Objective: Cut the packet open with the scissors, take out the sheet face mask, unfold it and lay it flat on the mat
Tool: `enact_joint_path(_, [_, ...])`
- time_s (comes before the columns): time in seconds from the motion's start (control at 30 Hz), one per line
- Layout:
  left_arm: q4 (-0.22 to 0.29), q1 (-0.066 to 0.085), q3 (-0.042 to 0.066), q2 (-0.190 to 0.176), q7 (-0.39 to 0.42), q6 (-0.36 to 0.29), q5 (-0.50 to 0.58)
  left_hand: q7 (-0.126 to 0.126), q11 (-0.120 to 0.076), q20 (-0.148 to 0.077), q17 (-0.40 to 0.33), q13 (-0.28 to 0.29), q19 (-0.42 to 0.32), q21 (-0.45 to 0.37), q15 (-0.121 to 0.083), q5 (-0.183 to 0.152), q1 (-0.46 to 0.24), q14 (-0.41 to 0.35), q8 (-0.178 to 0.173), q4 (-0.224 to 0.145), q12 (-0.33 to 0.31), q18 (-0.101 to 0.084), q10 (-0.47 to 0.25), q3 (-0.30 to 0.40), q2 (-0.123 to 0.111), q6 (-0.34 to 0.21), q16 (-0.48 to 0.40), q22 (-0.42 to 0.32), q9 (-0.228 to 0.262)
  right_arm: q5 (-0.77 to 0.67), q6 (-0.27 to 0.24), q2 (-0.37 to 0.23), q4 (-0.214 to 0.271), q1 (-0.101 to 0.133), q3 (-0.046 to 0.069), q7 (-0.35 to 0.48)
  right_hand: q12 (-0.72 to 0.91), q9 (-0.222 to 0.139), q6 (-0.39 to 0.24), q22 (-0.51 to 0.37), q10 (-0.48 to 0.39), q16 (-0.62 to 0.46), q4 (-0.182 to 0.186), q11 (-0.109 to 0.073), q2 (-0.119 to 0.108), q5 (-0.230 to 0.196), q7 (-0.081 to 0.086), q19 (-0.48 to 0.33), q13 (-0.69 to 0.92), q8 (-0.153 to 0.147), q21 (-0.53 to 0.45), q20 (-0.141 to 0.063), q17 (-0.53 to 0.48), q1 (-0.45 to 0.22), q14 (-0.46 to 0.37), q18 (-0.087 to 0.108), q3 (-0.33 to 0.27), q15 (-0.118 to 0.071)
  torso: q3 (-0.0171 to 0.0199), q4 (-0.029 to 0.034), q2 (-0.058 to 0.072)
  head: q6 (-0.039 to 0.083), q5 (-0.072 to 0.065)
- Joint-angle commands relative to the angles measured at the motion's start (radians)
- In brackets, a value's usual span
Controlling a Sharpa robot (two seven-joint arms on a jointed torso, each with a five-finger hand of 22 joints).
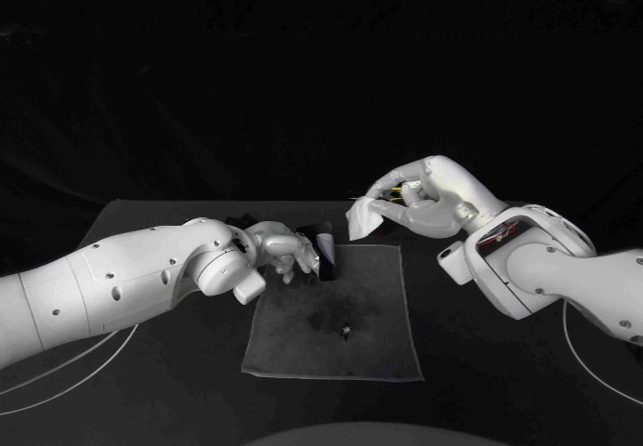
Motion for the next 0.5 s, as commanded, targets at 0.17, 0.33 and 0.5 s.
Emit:
enact_joint_path(0.17, [0.024,0.025,0.004,-0.053,0.121,0.079,-0.043,-0.011,0.002,-0.003,-0.01,-0.001,-0.013,-0.006,0.001,0.005,0.009,-0.012,-0.002,0.005,0.007,0.015,-0.013,0.004,0.008,0.011,0.002,-0.009,0.137,0.085,0.041,-0.01,-0.018,0.005,-0.002,0.035,-0.006,0.021,0.005,0.001,0.04,0.006,0.001,-0.006,0.005,0.007,0.004,0.002,0.154,0.019,-0.002,0.002,0.219,0.009,0.094,0.007,0.006,-0.004,-0.0007,0.0009,-0.002,-0.001,0.004])
enact_joint_path(0.33, [0.055,0.048,0.006,-0.104,0.143,0.132,-0.032,-0.011,0.002,-0.003,-0.011,-0.001,-0.013,-0.006,0.002,0.005,0.009,-0.012,-0.002,0.006,0.007,0.015,-0.014,0.004,0.008,0.01,0.002,-0.009,0.137,0.09,0.052,-0.005,-0.038,0.005,-0.009,0.032,-0.007,0.021,0.005,0.0,0.039,0.005,0.001,-0.006,0.006,0.007,0.005,0.001,0.153,0.019,-0.005,0.002,0.218,0.009,0.094,0.008,0.007,-0.004,0.0001,0.0035,-0.002,-0.001,0.009])
enact_joint_path(0.5, [0.069,0.097,0.006,-0.168,0.06,0.238,-0.002,-0.011,0.002,-0.003,-0.016,-0.001,-0.015,-0.007,0.002,0.005,0.01,-0.015,-0.002,0.005,0.008,0.016,-0.015,0.004,0.008,0.011,0.001,-0.011,0.137,0.091,0.059,0.004,-0.062,0.0,-0.019,0.03,-0.007,0.021,0.005,0.0,0.039,0.005,0.001,-0.006,0.006,0.007,0.005,0.001,0.153,0.019,-0.005,0.002,0.218,0.009,0.094,0.008,0.007,-0.004,-0.0002,0.0016,-0.003,-0.004,0.02])
